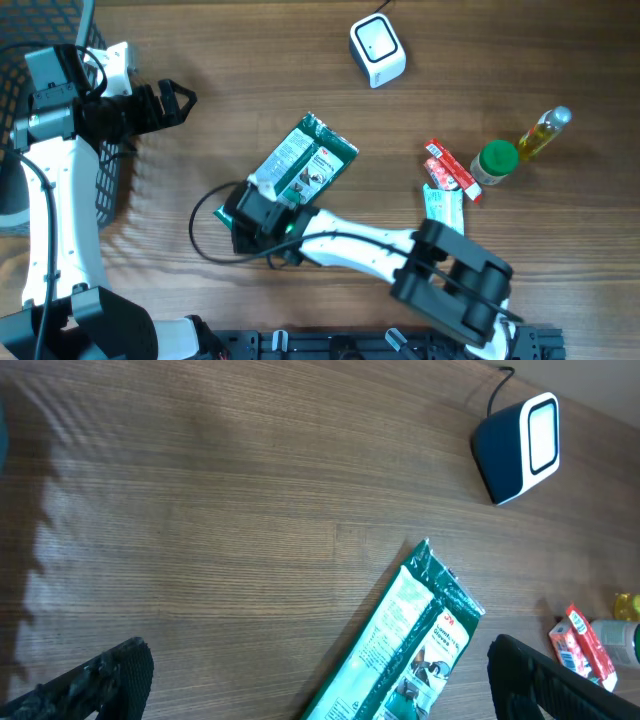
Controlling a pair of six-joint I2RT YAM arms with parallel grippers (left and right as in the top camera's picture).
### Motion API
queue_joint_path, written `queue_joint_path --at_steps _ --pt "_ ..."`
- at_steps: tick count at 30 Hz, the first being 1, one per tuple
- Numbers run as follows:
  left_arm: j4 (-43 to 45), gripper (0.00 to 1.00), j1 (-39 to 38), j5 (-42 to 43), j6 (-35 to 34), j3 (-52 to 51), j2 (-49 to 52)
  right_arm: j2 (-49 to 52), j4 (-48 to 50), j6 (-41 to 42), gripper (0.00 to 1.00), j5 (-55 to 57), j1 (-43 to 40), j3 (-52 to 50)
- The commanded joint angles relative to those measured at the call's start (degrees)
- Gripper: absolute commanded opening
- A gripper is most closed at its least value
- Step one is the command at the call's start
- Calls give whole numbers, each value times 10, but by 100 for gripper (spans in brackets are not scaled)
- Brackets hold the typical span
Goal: Scan the item barcode
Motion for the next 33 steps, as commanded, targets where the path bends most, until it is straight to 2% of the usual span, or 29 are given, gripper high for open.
queue_joint_path --at_steps 1,7,9,11,15,18,19,22,31,33 --pt "1 100 -1 5 9 3 3 8 13 -68 33 -13 13 -3" --pt "1 100 -1 5 9 3 3 8 7 -65 34 1 15 -3" --pt "1 100 -1 5 9 3 3 8 7 -82 37 4 16 -3" --pt "1 100 -1 5 9 3 3 9 9 -107 35 12 20 -3" --pt "1 100 -1 5 9 3 3 16 -6 -138 28 76 39 -3" --pt "1 100 -1 5 9 3 3 17 -20 -137 8 90 41 -3" --pt "1 100 -1 5 9 3 3 17 -26 -133 5 90 39 -3" --pt "1 100 -1 5 9 3 3 15 -68 -93 4 90 19 -3" --pt "1 100 -1 5 9 3 3 -17 -257 -95 4 75 -74 7" --pt "1 100 -1 5 9 3 3 -18 -287 -119 4 63 -97 8"
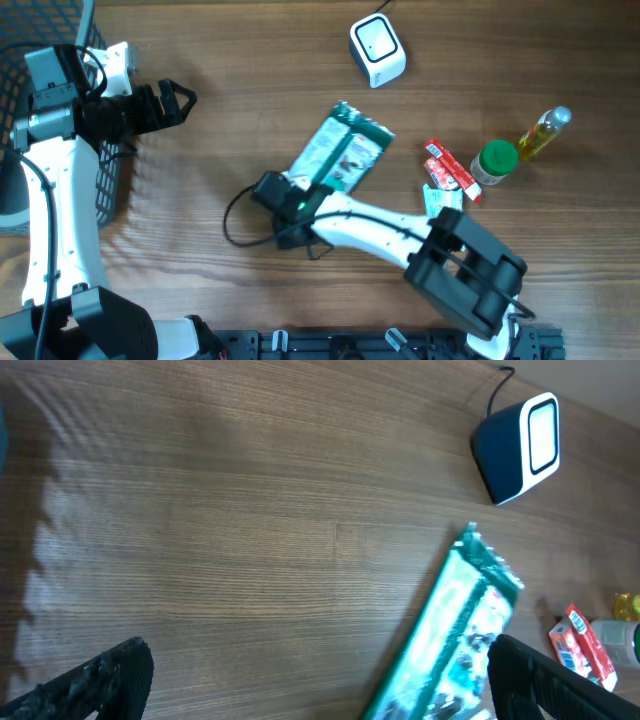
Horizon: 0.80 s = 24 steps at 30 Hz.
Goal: Scan the item barcode
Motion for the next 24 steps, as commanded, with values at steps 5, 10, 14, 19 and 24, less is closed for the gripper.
queue_joint_path --at_steps 5,10,14,19,24 --pt "1 100 -1 5 9 3 3 -15 -76 -105 4 -106 -88 55" --pt "1 100 -1 5 9 3 3 -20 -48 -124 38 -101 -157 72" --pt "1 100 -1 5 9 3 3 -20 -5 -87 46 -53 -213 72" --pt "1 100 -1 5 9 3 3 1 34 10 47 12 -234 68" --pt "1 100 -1 5 9 3 3 33 23 43 48 22 -228 68"
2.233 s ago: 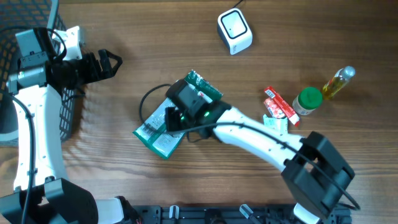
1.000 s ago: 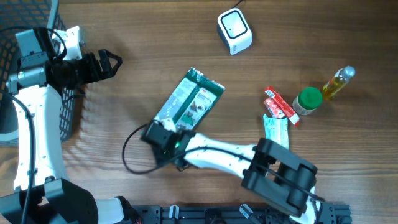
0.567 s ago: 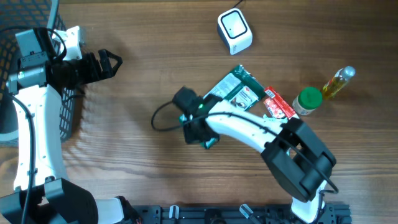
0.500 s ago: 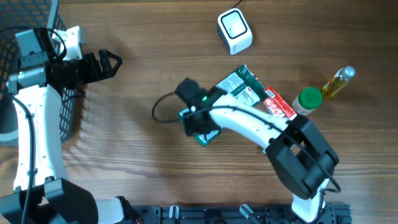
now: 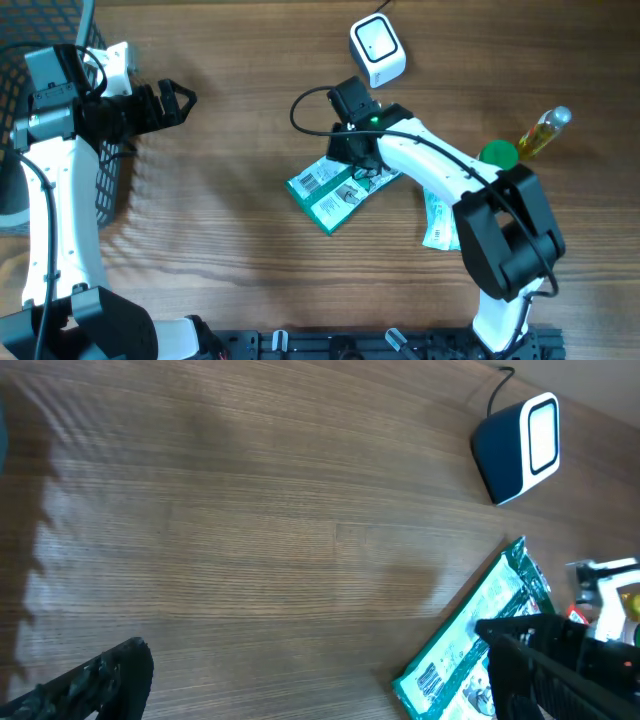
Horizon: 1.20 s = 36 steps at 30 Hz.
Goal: Scan the item barcode
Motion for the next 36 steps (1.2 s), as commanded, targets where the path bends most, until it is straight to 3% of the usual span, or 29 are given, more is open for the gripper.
queue_joint_path --at_steps 1,8,14,16,18,21,25,26,27,30,31,34,36 --pt "1 100 -1 5 9 3 3 35 3 32 50 24 6 6" --pt "1 100 -1 5 9 3 3 99 62 -76 52 -128 34 6" --pt "1 100 -1 5 9 3 3 103 62 -287 48 -191 102 6" --pt "1 100 -1 5 9 3 3 103 42 -355 54 -171 125 6" --pt "1 100 -1 5 9 3 3 103 27 -362 62 -108 134 6" --pt "1 100 -1 5 9 3 3 95 9 -356 63 -26 131 24" --pt "1 100 -1 5 9 3 3 71 -76 -300 60 -42 123 127" --pt "1 100 -1 5 9 3 3 67 -95 -275 59 -49 123 142" --pt "1 100 -1 5 9 3 3 62 -126 -217 50 -51 123 154" --pt "1 100 -1 5 9 3 3 63 -166 -88 47 -51 123 148" --pt "1 100 -1 5 9 3 3 63 -166 -50 47 -51 124 137" --pt "1 100 -1 5 9 3 3 63 -163 55 27 -51 126 108" --pt "1 100 -1 5 9 3 3 63 -135 85 25 -37 129 86"
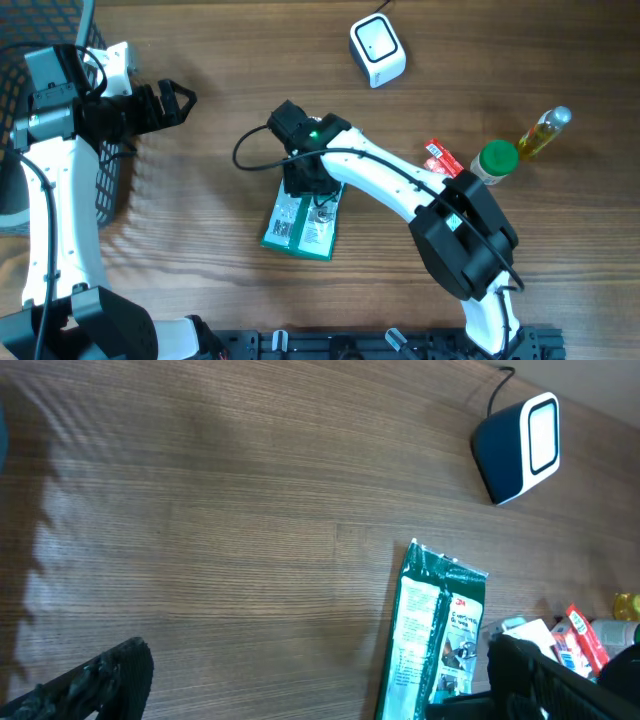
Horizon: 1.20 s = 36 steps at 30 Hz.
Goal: Scan the item barcode
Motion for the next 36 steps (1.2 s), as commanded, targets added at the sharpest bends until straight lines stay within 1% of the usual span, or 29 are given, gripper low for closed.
queue_joint_path --at_steps 1,4,5,6,8,10,11,13,15,18,20,27,31,33,34,35,36 --pt "1 100 -1 5 9 3 3 -3 49 125 25 38 7 -49" --pt "1 100 -1 5 9 3 3 -3 143 148 31 93 12 -103" --pt "1 100 -1 5 9 3 3 -3 150 147 30 113 12 -110" --pt "1 100 -1 5 9 3 3 -3 147 142 24 135 12 -111" --pt "1 100 -1 5 9 3 3 -3 154 95 22 164 12 -111" --pt "1 100 -1 5 9 3 3 -3 189 -9 23 165 11 -111" --pt "1 100 -1 5 9 3 3 -3 202 -28 27 156 11 -111" --pt "1 100 -1 5 9 3 3 -3 214 -48 29 140 9 -103" --pt "1 100 -1 5 9 3 3 -9 197 -47 31 133 2 -82" --pt "1 100 -1 5 9 3 3 -28 150 -47 38 111 -5 -46" --pt "1 100 -1 5 9 3 3 -43 146 -47 51 112 -5 -43" --pt "1 100 -1 5 9 3 3 -47 115 -56 52 110 -6 -43" --pt "1 100 -1 5 9 3 3 -57 105 -59 52 110 -24 -42" --pt "1 100 -1 5 9 3 3 -81 54 -60 53 109 -51 -43" --pt "1 100 -1 5 9 3 3 -90 34 -61 57 109 -62 -43" --pt "1 100 -1 5 9 3 3 -97 16 -61 77 108 -71 -43" --pt "1 100 -1 5 9 3 3 -99 5 -71 85 105 -78 -43"
